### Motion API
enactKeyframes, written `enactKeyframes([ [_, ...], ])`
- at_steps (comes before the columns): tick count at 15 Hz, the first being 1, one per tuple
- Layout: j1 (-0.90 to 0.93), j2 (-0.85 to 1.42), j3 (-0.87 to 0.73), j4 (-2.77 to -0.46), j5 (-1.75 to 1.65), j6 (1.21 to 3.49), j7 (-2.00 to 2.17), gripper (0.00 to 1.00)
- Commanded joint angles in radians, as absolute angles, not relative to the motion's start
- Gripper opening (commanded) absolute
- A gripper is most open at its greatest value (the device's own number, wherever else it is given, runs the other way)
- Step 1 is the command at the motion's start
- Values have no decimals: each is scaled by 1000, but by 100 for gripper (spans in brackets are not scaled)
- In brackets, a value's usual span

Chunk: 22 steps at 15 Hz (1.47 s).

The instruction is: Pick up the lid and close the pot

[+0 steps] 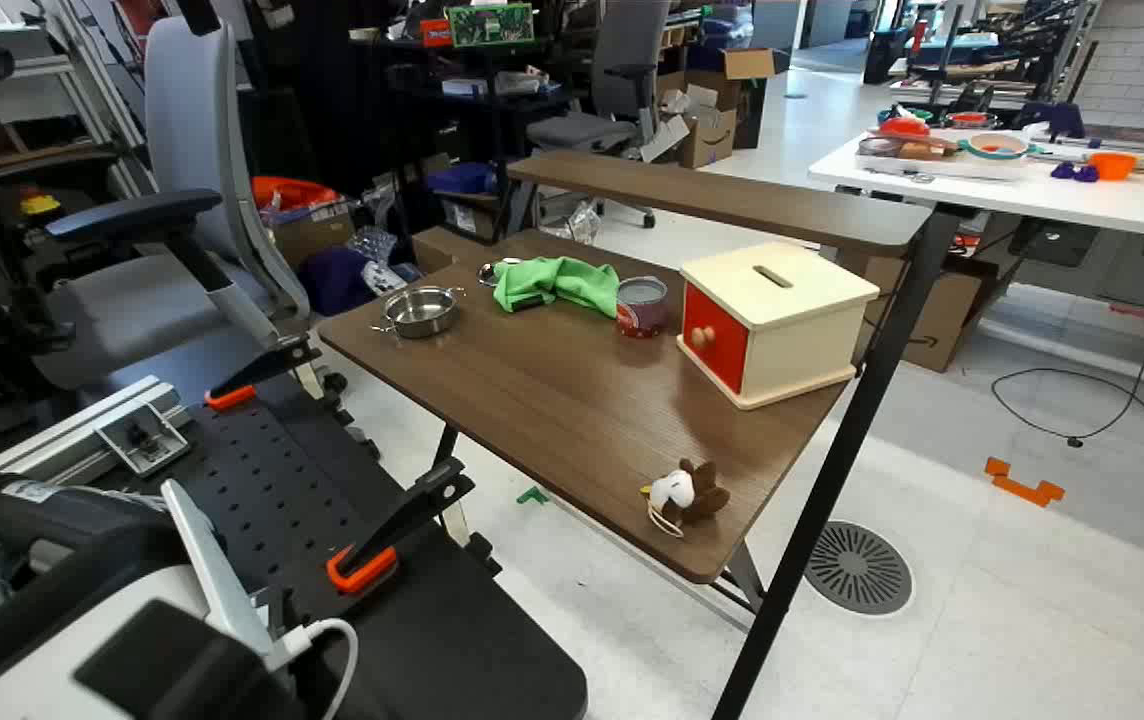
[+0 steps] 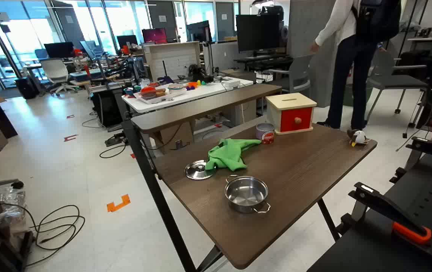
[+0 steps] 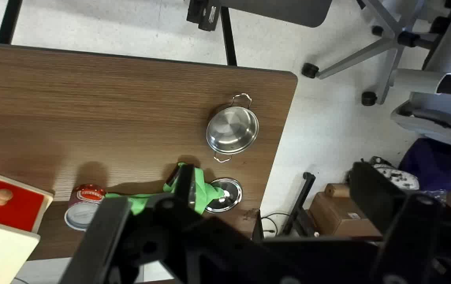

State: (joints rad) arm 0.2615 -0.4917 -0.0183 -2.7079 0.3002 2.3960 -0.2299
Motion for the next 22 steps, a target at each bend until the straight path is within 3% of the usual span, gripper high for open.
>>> enactKeyframes([
  [1, 253, -493, -10, -2706, 304, 2391, -232, 100],
  [19, 293, -308, 44, -2699, 406, 2592, -108, 100],
  [20, 253, -493, -10, -2716, 304, 2391, -232, 100],
  [22, 254, -483, -1, -2721, 322, 2428, -194, 100],
])
